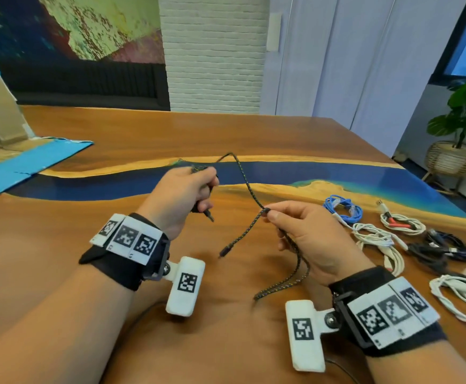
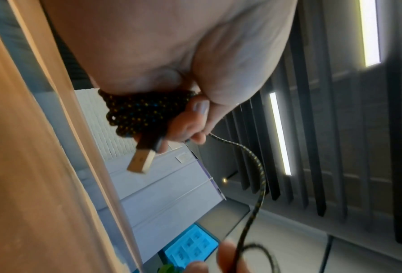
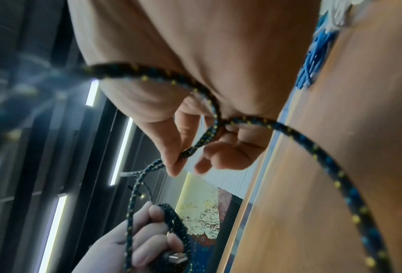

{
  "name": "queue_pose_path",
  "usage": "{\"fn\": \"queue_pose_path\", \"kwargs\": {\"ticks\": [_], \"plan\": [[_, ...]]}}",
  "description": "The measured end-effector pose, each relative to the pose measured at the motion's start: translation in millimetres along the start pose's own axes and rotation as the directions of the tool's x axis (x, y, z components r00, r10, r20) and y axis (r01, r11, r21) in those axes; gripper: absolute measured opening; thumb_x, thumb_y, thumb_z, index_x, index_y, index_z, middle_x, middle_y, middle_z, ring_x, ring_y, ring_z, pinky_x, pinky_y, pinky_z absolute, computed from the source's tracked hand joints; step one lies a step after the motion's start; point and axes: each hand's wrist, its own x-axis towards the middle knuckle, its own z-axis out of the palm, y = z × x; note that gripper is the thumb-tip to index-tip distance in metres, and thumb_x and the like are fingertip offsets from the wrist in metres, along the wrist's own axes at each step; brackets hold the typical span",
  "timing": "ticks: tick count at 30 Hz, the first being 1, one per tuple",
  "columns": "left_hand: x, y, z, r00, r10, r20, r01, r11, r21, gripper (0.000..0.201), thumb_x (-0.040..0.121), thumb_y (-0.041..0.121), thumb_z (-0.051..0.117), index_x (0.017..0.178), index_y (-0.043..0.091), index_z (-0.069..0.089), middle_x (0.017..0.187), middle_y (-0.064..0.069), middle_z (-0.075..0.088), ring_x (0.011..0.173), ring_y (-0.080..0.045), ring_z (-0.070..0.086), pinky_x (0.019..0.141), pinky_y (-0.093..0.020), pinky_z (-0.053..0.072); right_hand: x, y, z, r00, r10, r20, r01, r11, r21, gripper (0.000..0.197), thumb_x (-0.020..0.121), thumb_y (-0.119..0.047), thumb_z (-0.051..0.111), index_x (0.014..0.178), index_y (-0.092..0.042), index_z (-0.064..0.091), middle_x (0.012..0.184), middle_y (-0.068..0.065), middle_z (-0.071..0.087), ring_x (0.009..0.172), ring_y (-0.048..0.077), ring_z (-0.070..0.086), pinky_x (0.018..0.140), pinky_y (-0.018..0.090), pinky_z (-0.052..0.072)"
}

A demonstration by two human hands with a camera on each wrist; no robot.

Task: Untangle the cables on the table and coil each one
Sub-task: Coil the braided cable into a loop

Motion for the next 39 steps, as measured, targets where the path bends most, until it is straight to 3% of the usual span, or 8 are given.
{"fn": "queue_pose_path", "kwargs": {"ticks": [6,9,18,21,26,29,35,39], "plan": [[-18,-7,29,0.947,-0.083,0.310,0.052,0.993,0.109,0.030,0.107,0.026,0.052,0.090,0.003,0.062,0.060,-0.006,0.037,0.051,-0.017,0.030,0.055,-0.025,0.039,0,2,13,0.999,0.004,-0.046,0.010,0.951,0.308,0.003,0.083,-0.005,0.074,0.085,-0.005,0.074,0.069,0.006,0.070,0.055,0.017,0.062,0.072,0.040,0.062],[-23,-4,34,0.915,-0.112,0.386,0.113,0.993,0.022,0.047,0.103,0.044,0.049,0.089,0.002,0.063,0.055,-0.003,0.032,0.049,-0.020,0.028,0.065,-0.032,0.043,-2,1,16,0.998,-0.001,-0.057,0.018,0.955,0.295,0.010,0.083,-0.008,0.075,0.091,-0.006,0.070,0.075,0.012,0.071,0.054,0.020,0.061,0.061,0.034,0.061],[-14,-9,26,0.970,0.040,0.239,-0.014,0.994,-0.110,0.037,0.073,0.036,0.075,0.087,0.007,0.057,0.059,0.001,0.033,0.054,-0.020,0.035,0.076,-0.037,0.043,-5,1,27,1.000,-0.016,-0.008,0.017,0.974,0.226,0.003,0.099,-0.005,0.061,0.097,-0.004,0.062,0.066,0.013,0.065,0.038,0.015,0.044,0.048,0.031,0.049],[-13,-9,26,0.975,0.118,0.190,-0.115,0.993,-0.028,0.036,0.090,0.029,0.076,0.078,0.002,0.056,0.057,0.004,0.035,0.053,-0.017,0.039,0.064,-0.030,0.040,-9,-2,26,0.987,0.019,0.160,-0.055,0.973,0.225,0.007,0.102,-0.003,0.055,0.099,-0.005,0.061,0.064,0.013,0.063,0.034,0.013,0.040,0.039,0.024,0.045],[-11,-9,24,0.976,0.128,0.177,-0.124,0.992,-0.034,0.039,0.094,0.019,0.070,0.101,-0.018,0.064,0.052,0.002,0.036,0.053,-0.022,0.038,0.065,-0.035,0.043,-18,-3,26,0.895,0.083,0.437,-0.179,0.967,0.184,0.020,0.104,-0.009,0.050,0.102,-0.010,0.070,0.054,0.004,0.040,0.031,0.010,0.031,0.038,0.027,0.049],[-13,-9,24,0.973,0.143,0.181,-0.147,0.989,0.009,0.034,0.099,0.016,0.064,0.072,-0.004,0.069,0.053,0.000,0.036,0.059,-0.023,0.042,0.060,-0.030,0.043,-16,-3,26,0.916,0.080,0.394,-0.188,0.952,0.242,0.026,0.100,-0.024,0.056,0.113,-0.007,0.071,0.055,0.000,0.033,0.032,0.008,0.029,0.037,0.023,0.042],[0,-7,5,0.996,0.090,-0.012,-0.091,0.991,-0.094,0.026,0.099,0.020,0.065,0.079,0.005,0.070,0.055,0.001,0.039,0.050,-0.020,0.032,0.061,-0.040,0.033,-10,-13,7,0.964,0.087,0.250,-0.187,0.892,0.412,0.036,0.093,-0.027,0.060,0.122,-0.006,0.067,0.074,0.007,0.054,0.035,0.006,0.026,0.034,0.019,0.026],[8,-6,-8,0.992,0.067,-0.105,-0.082,0.986,-0.142,0.031,0.102,0.017,0.061,0.072,0.010,0.070,0.076,-0.011,0.050,0.047,-0.019,0.034,0.062,-0.032,0.051,-4,-13,-10,0.985,0.105,0.140,-0.163,0.844,0.512,0.029,0.099,-0.016,0.050,0.120,-0.007,0.068,0.064,-0.003,0.034,0.041,0.007,0.021,0.038,0.021,0.020]]}}
